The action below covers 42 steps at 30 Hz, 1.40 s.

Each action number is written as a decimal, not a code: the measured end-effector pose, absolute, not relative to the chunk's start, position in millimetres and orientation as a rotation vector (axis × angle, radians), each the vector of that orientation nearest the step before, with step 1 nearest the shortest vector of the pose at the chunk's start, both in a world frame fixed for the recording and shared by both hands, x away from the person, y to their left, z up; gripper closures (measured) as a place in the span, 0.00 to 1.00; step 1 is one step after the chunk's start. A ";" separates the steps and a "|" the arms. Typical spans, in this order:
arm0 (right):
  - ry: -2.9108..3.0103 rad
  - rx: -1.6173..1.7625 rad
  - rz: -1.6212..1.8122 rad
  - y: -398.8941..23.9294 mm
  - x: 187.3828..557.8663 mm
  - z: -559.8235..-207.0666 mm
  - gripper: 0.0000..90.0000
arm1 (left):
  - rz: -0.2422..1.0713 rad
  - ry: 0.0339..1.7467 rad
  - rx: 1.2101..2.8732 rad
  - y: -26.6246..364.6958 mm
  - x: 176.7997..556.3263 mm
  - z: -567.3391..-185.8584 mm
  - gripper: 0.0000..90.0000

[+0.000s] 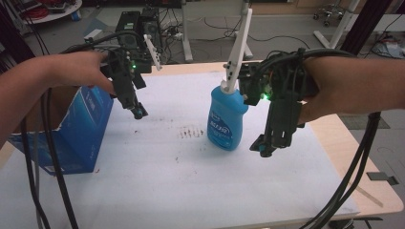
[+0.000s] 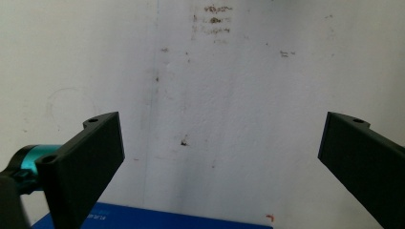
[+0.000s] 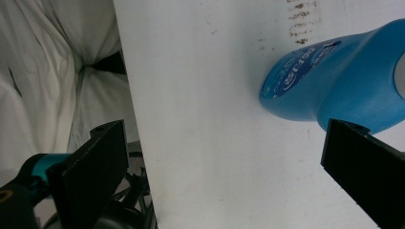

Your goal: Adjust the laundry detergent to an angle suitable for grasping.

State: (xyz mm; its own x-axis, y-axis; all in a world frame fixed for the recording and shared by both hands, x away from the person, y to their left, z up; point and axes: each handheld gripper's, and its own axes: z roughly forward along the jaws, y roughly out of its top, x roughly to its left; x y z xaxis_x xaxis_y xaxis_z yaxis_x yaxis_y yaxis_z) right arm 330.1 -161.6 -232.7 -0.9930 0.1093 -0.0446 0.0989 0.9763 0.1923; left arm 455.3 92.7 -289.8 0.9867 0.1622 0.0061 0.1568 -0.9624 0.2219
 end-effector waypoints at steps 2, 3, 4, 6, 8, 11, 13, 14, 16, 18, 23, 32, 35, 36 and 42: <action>3.066 0.163 0.292 -161.6 329.4 -232.5 0.02 | 0.038 0.234 2.910 92.7 454.3 -288.7 0.02; 3.066 0.163 0.292 -161.6 329.4 -232.5 0.02 | 0.038 0.234 2.910 92.7 454.3 -288.7 0.02; 3.067 0.157 0.293 -161.4 328.9 -232.4 0.02 | 0.038 0.232 2.908 92.7 454.0 -288.1 0.02; 3.068 0.149 0.291 -160.9 328.7 -232.3 0.02 | 0.041 0.237 2.901 93.0 453.1 -287.6 0.02; 3.068 0.142 0.286 -160.7 328.7 -231.7 0.02 | 0.042 0.238 2.905 93.8 453.0 -287.2 0.02; 3.067 0.145 0.289 -160.8 328.6 -231.0 0.02 | 0.042 0.240 2.902 94.1 453.5 -287.5 0.02; 3.065 0.148 0.287 -162.0 327.9 -230.2 0.02 | 0.041 0.241 2.901 93.9 453.9 -287.4 0.02; 3.064 0.146 0.289 -162.6 327.7 -229.9 0.02 | 0.044 0.243 2.895 93.9 454.1 -287.2 0.02; 3.066 0.156 0.290 -163.7 327.1 -229.1 0.02 | 0.045 0.245 2.892 94.1 454.5 -287.1 0.02; 3.058 0.171 0.291 -165.0 327.7 -227.6 0.02 | 0.045 0.247 2.894 94.4 454.5 -287.4 0.02; 3.051 0.168 0.298 -168.8 327.6 -225.9 0.02 | 0.046 0.264 2.896 95.5 453.2 -286.3 0.02; 3.046 0.203 0.295 -178.5 324.4 -226.0 0.02 | 0.040 0.283 2.894 96.0 449.9 -287.0 0.02; 3.038 0.206 0.301 -181.6 325.7 -226.7 0.02 | 0.040 0.284 2.901 94.9 450.1 -288.2 0.02; 3.035 0.216 0.305 -182.5 325.7 -227.0 0.02 | 0.039 0.281 2.901 94.5 450.5 -288.3 0.02; 3.027 0.243 0.320 -187.0 325.7 -228.0 0.02 | 0.044 0.277 2.901 91.6 449.1 -287.4 0.02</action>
